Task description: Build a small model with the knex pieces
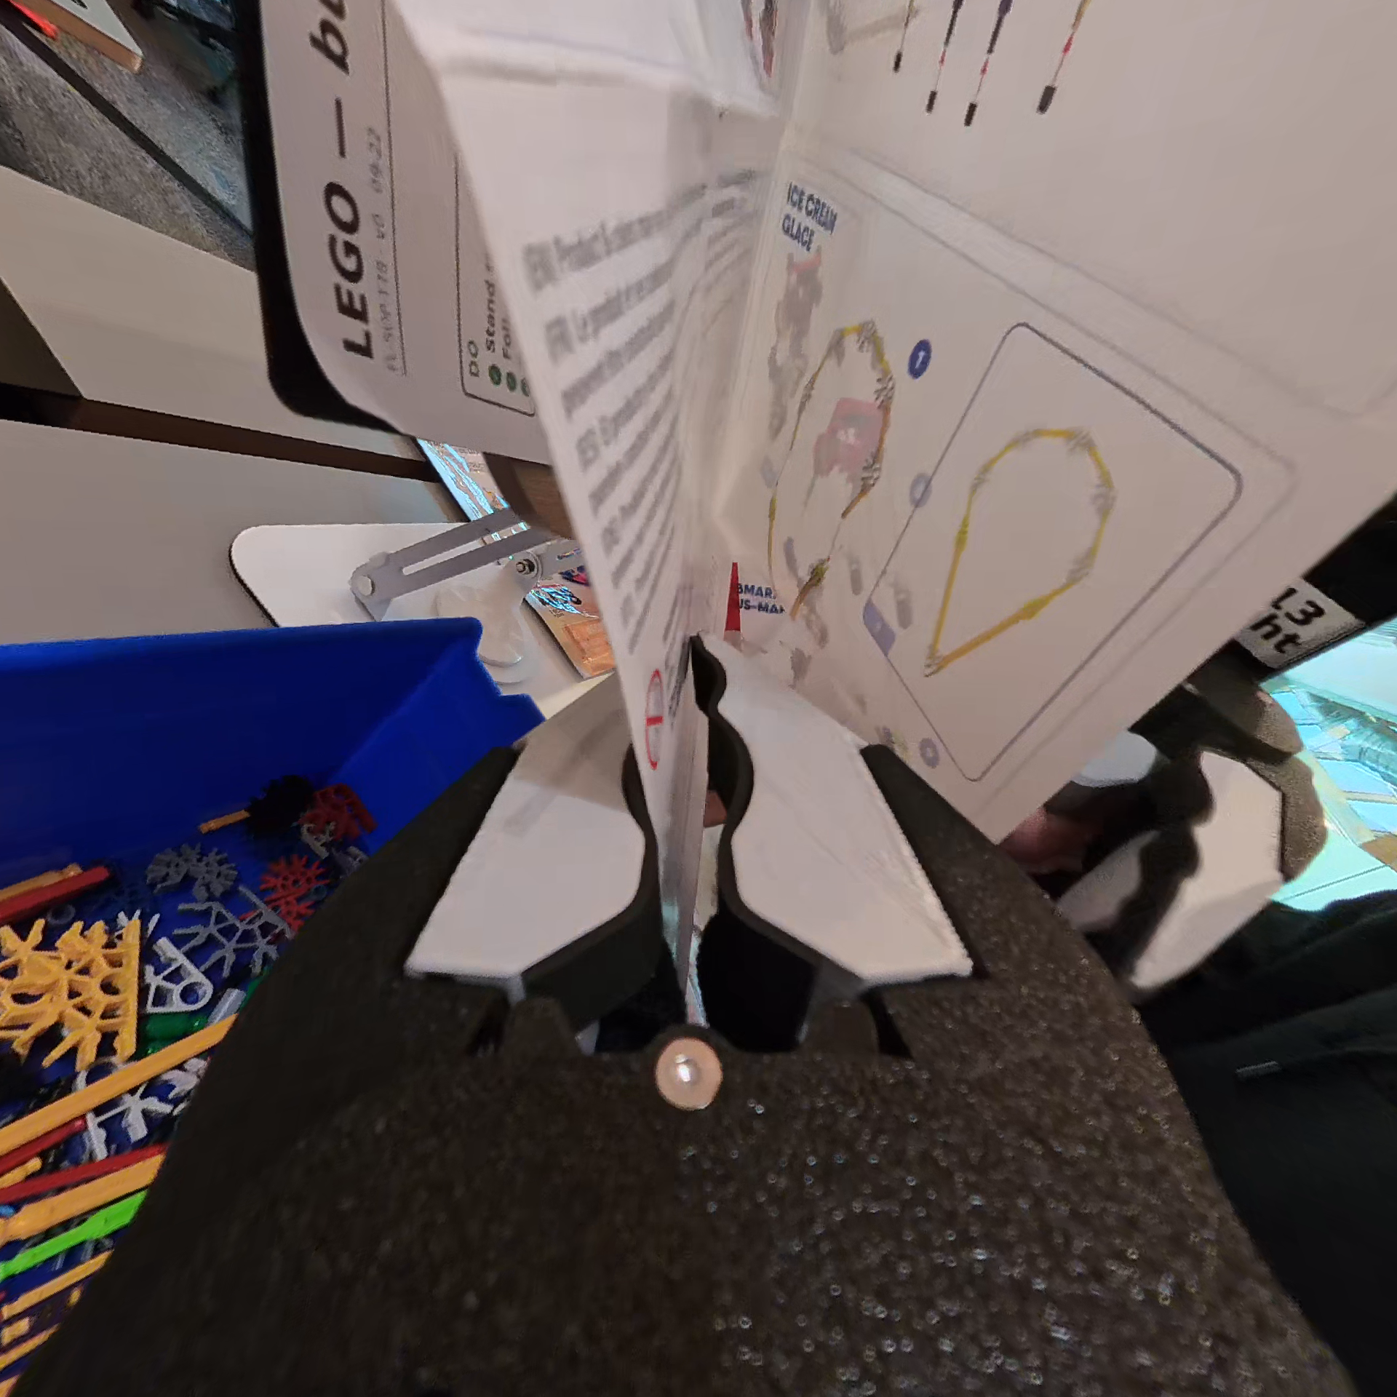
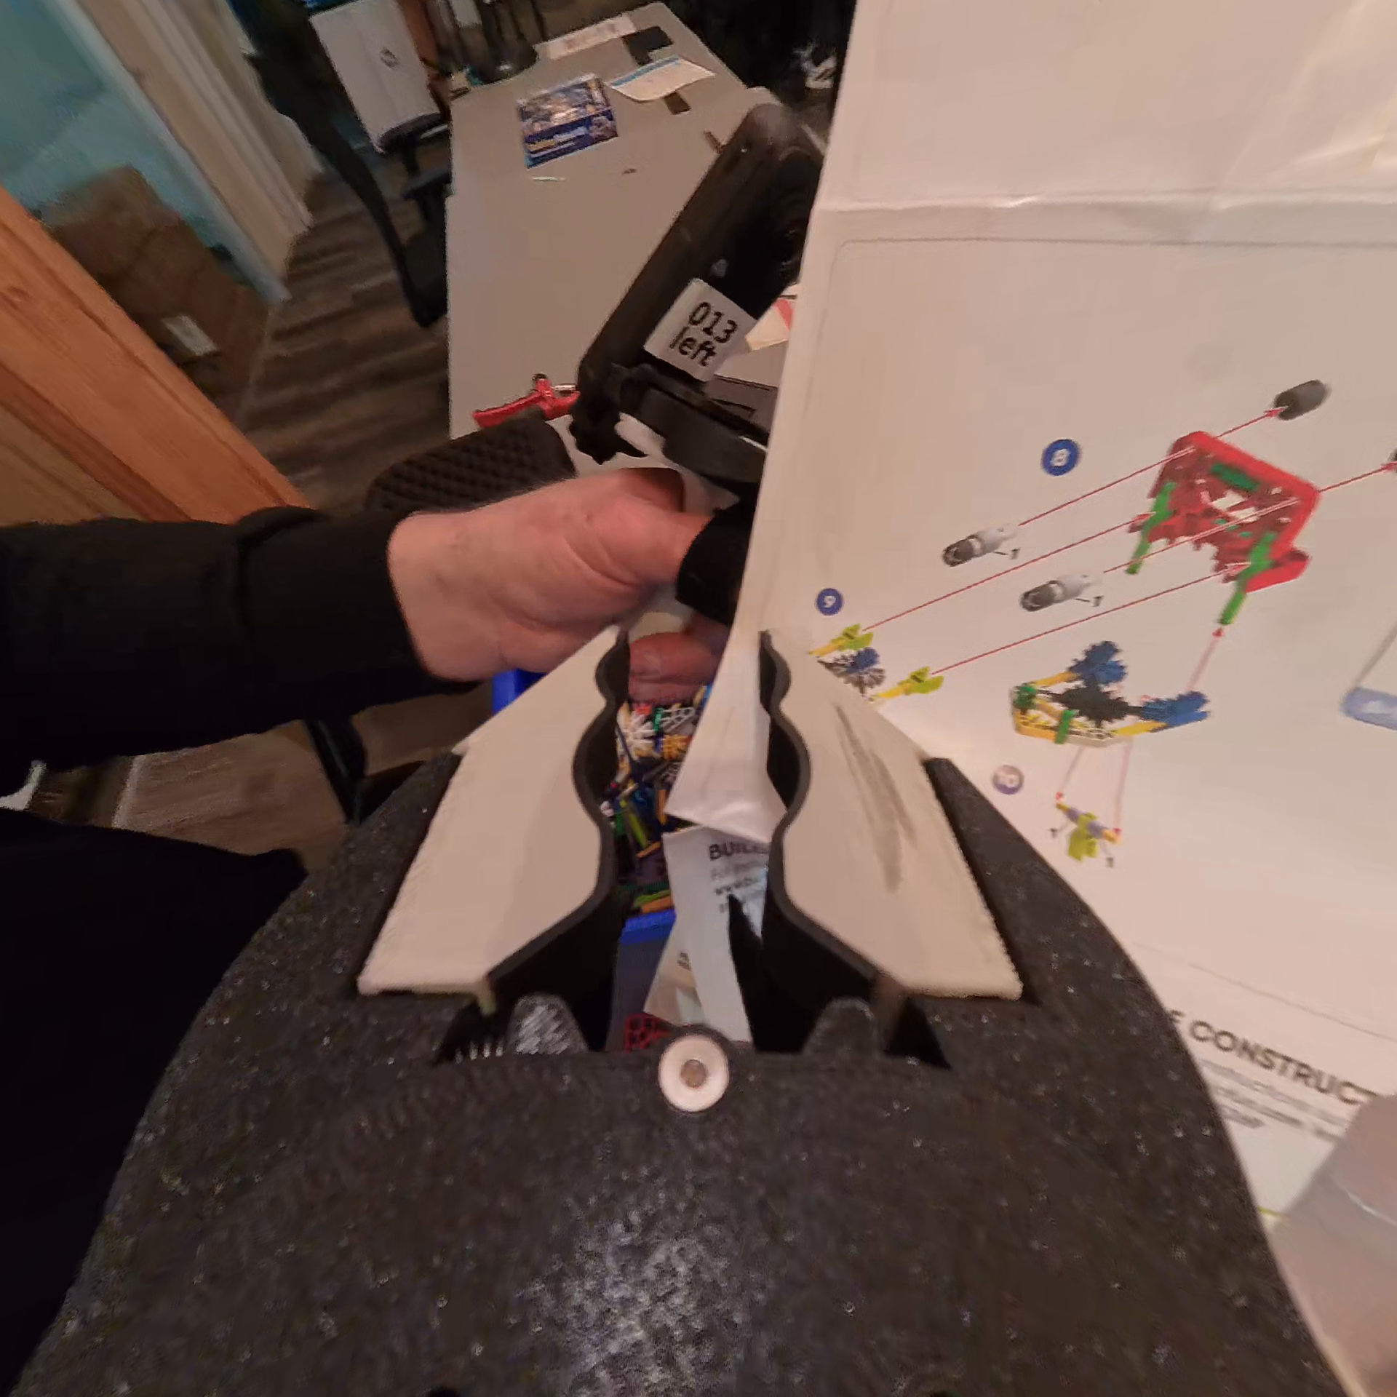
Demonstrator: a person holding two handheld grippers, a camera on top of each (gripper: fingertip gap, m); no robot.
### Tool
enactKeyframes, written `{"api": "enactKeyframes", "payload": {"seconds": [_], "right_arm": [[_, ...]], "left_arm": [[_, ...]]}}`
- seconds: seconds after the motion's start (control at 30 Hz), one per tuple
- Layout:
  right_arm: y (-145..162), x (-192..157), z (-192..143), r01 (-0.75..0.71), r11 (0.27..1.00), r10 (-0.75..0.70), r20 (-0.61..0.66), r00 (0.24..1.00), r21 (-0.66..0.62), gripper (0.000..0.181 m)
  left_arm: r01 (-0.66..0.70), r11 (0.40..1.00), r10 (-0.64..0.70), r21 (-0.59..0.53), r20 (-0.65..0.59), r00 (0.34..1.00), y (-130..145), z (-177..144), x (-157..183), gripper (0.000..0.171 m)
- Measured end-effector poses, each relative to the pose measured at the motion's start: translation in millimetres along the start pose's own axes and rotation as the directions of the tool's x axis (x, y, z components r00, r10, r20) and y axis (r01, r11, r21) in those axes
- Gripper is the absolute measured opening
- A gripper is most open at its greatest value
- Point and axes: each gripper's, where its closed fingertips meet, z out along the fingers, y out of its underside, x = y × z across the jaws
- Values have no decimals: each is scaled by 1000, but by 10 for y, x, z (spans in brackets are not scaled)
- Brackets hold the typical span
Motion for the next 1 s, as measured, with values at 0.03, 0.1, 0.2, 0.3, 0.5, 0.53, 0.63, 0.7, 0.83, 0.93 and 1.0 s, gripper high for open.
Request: {"api": "enactKeyframes", "payload": {"seconds": [0.03, 0.1, 0.2, 0.3, 0.5, 0.53, 0.63, 0.7, 0.83, 0.93, 1.0], "right_arm": [[1, -55, -16, 2, 1000, -2, 28, 1000, -5, 42], [-36, -149, -84, 1, 1000, -1, 78, 997, 6, 47], [-196, -285, -265, -48, 996, 34, 176, 984, 76, 54], [-297, -287, -421, -74, 989, 49, 194, 980, 125, 58], [-281, 94, -613, -25, 987, 27, -10, 1000, 160, 55], [-257, 197, -628, -23, 987, 32, -52, 998, 162, 52], [-123, 369, -577, -64, 987, 75, -72, 995, 147, 59], [-68, 307, -475, -126, 979, 123, 29, 992, 159, 57], [100, 352, -231, -206, 969, 196, 86, 977, 137, 52], [172, 398, -95, -206, 970, 198, 74, 977, 131, 50], [210, 450, -37, -211, 969, 204, 63, 977, 127, 48]], "left_arm": [[1, 1000, -1, 1, 1, 1000, -1, -9, -7, 0], [0, 1000, 0, 2, -1, 1000, -2, -22, -9, 0], [1, 1000, -1, 1, -2, 1000, -1, -25, -13, 0], [1, 1000, -1, 0, -8, 1000, -1, -12, -7, 0], [3, 1000, -3, -3, -15, 1000, -3, 7, -9, 0], [4, 1000, -4, -3, -16, 1000, -4, 9, -9, 0], [5, 1000, -5, -3, -18, 1000, -4, 23, -5, 0], [2, 1000, -2, -6, -19, 1000, 2, 38, 0, 0], [-10, 1000, 9, -4, -42, 999, -1, 57, 45, 0], [-13, 1000, 14, 8, -69, 997, -12, 54, 89, 7], [0, 999, 5, 45, -118, 993, -61, 27, 148, 10]]}}
